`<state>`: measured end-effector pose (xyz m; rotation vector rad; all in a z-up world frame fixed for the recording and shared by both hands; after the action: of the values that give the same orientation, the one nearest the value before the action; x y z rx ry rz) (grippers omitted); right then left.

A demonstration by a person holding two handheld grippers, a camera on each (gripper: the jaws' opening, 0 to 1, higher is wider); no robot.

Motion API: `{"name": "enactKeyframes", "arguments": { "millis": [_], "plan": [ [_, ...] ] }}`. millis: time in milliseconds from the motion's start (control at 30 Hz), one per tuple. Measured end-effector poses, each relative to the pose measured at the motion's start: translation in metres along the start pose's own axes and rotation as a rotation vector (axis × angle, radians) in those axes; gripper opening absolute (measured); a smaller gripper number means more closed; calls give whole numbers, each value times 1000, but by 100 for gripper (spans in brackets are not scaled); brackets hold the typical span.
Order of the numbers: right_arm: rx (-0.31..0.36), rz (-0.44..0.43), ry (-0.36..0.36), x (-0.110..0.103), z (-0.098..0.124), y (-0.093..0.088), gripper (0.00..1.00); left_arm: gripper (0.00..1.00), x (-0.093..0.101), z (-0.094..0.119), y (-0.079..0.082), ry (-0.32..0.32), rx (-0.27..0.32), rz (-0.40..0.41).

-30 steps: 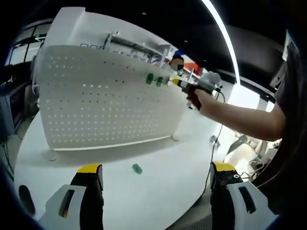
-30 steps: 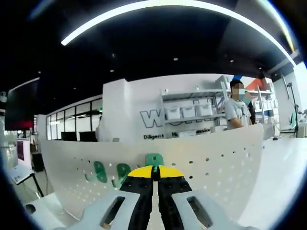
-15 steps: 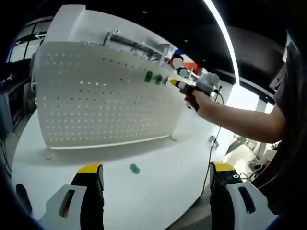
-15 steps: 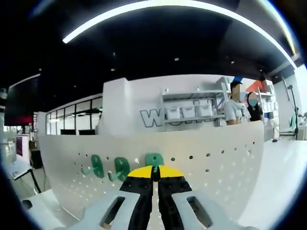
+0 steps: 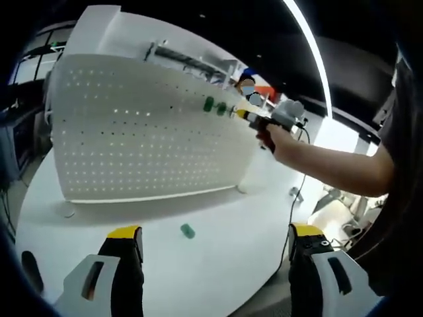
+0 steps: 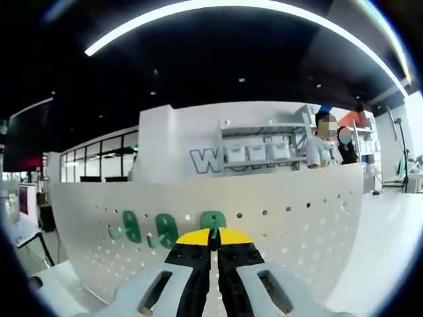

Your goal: Insert the hook assembly into the mounting plate slot until the hook locks in place.

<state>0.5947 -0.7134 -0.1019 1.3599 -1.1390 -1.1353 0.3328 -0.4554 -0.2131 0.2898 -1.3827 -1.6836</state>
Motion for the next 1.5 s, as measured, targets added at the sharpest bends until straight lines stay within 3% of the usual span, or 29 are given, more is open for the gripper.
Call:
{"name": "enactKeyframes", "arguments": {
  "millis": [100,367,1000,1500],
  "plan": [
    [-65,-21,-9,0,-3,-2,1,93,2,0,0,-4,3,-4],
    [-115,-16,-19,2,-4,-10,7,93,0,9,2,9,18,-4],
    [-68,17,-19,6,19,27,11,93,14,25,4,10,52,-25],
    [-74,38,-12,11,57,37,11,93,28,41,3,5,68,-36]
  ]
}}
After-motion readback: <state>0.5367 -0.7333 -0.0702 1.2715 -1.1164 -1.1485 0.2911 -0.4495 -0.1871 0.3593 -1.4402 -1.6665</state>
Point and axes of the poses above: the point that each gripper's makers call its tool centre point, and the gripper's own axes: z roughly backward along the fingers, x roughly to its right, y roughly out of its top, the point moved 1 cm from there along z, roughly backward along the fingers, and after that the axes turned 1 degree about -y, right-handed, at the moved point
